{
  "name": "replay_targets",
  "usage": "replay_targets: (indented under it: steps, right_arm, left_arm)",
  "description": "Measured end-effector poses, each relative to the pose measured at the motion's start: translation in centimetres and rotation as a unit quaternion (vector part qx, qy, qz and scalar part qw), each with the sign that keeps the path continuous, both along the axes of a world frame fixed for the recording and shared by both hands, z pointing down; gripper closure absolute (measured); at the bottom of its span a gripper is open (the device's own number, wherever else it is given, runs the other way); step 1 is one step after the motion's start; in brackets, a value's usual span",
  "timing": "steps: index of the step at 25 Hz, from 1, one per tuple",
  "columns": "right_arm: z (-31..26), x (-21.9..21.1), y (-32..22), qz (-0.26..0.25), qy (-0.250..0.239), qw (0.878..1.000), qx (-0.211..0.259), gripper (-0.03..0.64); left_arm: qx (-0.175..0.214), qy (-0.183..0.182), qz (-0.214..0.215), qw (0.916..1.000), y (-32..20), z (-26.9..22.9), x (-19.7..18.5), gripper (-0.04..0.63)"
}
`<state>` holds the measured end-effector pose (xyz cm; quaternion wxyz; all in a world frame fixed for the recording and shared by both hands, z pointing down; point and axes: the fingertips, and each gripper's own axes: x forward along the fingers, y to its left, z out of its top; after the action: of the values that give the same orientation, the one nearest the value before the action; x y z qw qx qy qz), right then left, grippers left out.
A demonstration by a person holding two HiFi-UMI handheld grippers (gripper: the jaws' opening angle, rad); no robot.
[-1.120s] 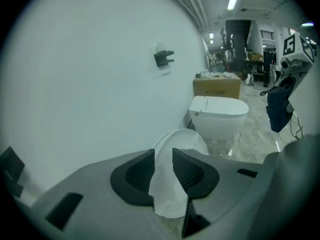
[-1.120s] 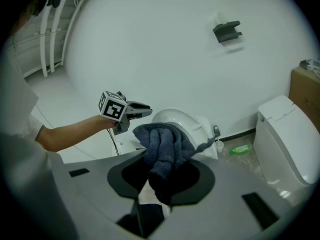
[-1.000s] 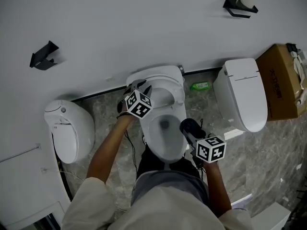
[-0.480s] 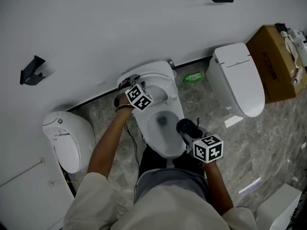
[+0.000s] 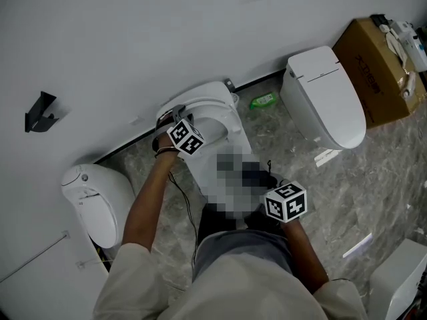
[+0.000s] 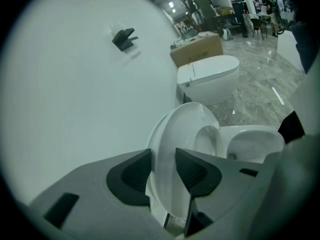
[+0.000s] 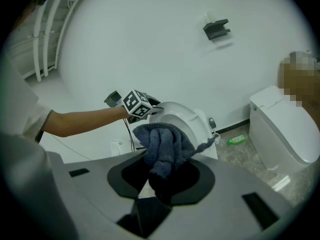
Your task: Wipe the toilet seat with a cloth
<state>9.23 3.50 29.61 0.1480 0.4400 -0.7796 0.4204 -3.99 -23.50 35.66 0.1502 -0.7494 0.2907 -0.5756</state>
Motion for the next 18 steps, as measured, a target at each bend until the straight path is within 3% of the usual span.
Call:
replay_targets:
  steps: [3, 7, 18]
  right_arm:
    - [-0.2, -0.1, 0.3, -0.004, -0.002, 1.0, 0.003, 0.518]
    - [-0.3, -0.1, 0.8, -0.008, -0.008, 1.0, 0.005, 0.518]
    - [-0.6, 1.2, 3.0, -0.04, -0.009, 0.999, 0.011, 0.519]
  left_arm:
    - [-0.004, 0.018, -0.009, 0.9998, 0.8, -0.3, 0.3, 0.466]
    - [-0.024, 0.078, -0.05, 0.9954, 1.9, -1.3, 0.5, 0.466]
    - [-0.019, 0.102, -0.065, 0.9925, 6.5, -2.4, 1.5, 0.471]
